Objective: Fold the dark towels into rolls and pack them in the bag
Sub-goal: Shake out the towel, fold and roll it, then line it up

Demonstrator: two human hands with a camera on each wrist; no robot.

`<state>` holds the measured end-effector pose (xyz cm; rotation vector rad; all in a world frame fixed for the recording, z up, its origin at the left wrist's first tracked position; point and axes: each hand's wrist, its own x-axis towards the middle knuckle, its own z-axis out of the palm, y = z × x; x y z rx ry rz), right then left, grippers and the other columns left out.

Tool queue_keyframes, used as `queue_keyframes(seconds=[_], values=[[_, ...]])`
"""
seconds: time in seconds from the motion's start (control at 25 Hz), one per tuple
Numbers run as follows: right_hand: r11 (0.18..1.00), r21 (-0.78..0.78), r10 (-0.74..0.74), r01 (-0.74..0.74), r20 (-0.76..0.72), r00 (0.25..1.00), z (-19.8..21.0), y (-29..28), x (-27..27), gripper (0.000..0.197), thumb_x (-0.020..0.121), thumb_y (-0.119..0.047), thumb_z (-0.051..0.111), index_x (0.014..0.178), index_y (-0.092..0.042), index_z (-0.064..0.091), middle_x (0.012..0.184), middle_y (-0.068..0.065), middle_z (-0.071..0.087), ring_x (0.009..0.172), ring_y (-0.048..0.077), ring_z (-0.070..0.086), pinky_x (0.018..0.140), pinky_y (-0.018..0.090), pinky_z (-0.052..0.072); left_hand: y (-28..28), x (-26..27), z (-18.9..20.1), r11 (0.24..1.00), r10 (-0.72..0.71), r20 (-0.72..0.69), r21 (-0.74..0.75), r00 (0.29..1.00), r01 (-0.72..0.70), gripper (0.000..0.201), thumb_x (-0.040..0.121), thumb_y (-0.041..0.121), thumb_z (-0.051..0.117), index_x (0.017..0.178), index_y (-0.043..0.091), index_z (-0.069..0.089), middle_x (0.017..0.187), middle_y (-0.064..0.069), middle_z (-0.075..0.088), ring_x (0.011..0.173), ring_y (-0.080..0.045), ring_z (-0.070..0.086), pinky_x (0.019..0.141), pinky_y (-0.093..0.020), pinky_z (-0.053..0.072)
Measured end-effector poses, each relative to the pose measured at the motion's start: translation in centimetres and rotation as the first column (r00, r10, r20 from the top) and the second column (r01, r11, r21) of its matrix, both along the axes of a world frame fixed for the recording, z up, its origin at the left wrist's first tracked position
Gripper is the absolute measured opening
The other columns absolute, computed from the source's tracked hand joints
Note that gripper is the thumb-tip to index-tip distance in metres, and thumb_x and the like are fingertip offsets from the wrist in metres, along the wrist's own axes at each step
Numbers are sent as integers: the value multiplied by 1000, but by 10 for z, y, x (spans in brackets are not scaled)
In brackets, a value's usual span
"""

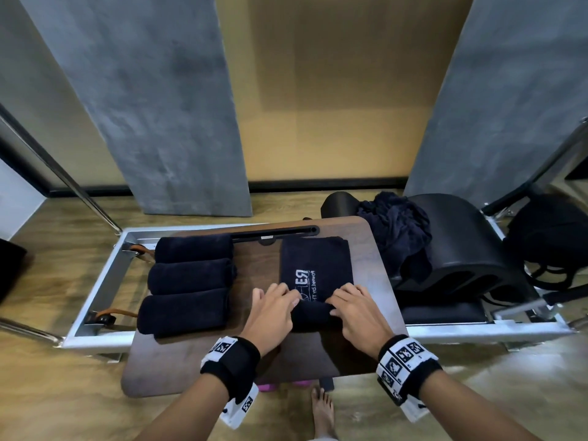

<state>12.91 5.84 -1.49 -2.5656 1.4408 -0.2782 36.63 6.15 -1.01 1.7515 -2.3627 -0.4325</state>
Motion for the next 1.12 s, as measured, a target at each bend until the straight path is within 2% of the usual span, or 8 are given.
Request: queue_keyframes(seconds=[0.16,0.24,0.32,0.4,0.52,0.68,0.88,1.12], values=[[987,126,-101,96,33,994,4,-13,2,38,88,0,59,120,-21,58,97,-4,67,95,20,60,78,31,45,-4,5,2,995,-83,-117,52,990,89,51,100,68,45,144,43,41,133,17,40,124,-4,37,103,-40,29],[974,192,-145,120,124,982,6,-19,-1,49,86,4,59,123,-25,45,85,-10,56,88,18,63,68,30,43,-9,5,0,991,-93,-135,85,986,105,52,92,66,60,136,46,41,132,21,42,125,-5,38,106,-41,30],[974,207,-134,94,191,972,5,-25,-4,38,94,-3,58,117,-27,40,88,-12,51,81,19,63,65,32,44,-15,4,-2,990,20,-221,139,975,11,36,94,52,65,123,48,45,126,21,45,123,-15,38,109,-41,32],[979,189,-119,72,253,960,6,-31,-9,12,105,-26,55,109,-30,44,101,-13,50,82,15,58,71,37,51,-23,3,-4,977,123,-280,201,952,-67,21,100,45,61,117,47,49,118,18,46,113,-19,34,106,-40,31],[973,230,-74,25,207,976,4,-35,-21,55,89,-70,62,129,-33,53,127,-18,43,114,0,45,95,20,44,-34,-1,-4,967,174,-272,228,947,-113,8,107,43,48,116,44,49,109,16,47,103,-13,28,99,-39,28],[973,229,-40,4,150,988,-2,-41,-32,69,86,-40,76,146,-40,41,140,-18,44,129,6,42,111,29,39,-49,-9,-2,974,172,-212,183,962,-134,8,113,39,35,113,39,44,106,12,55,99,-6,35,97,-41,26],[883,469,-255,9,464,848,4,-62,-39,37,85,-28,79,111,-35,54,107,-12,70,99,6,67,89,39,56,-53,-10,-5,968,239,-305,153,922,-201,18,111,45,32,119,37,47,120,17,46,112,-2,48,103,-37,31],[764,630,-556,136,538,634,-8,-81,-39,32,91,-37,77,121,-36,65,116,-11,66,108,13,67,90,42,59,-70,-11,-8,936,338,-379,235,861,-263,39,102,56,44,139,44,45,133,20,48,128,-4,39,110,-36,29]])
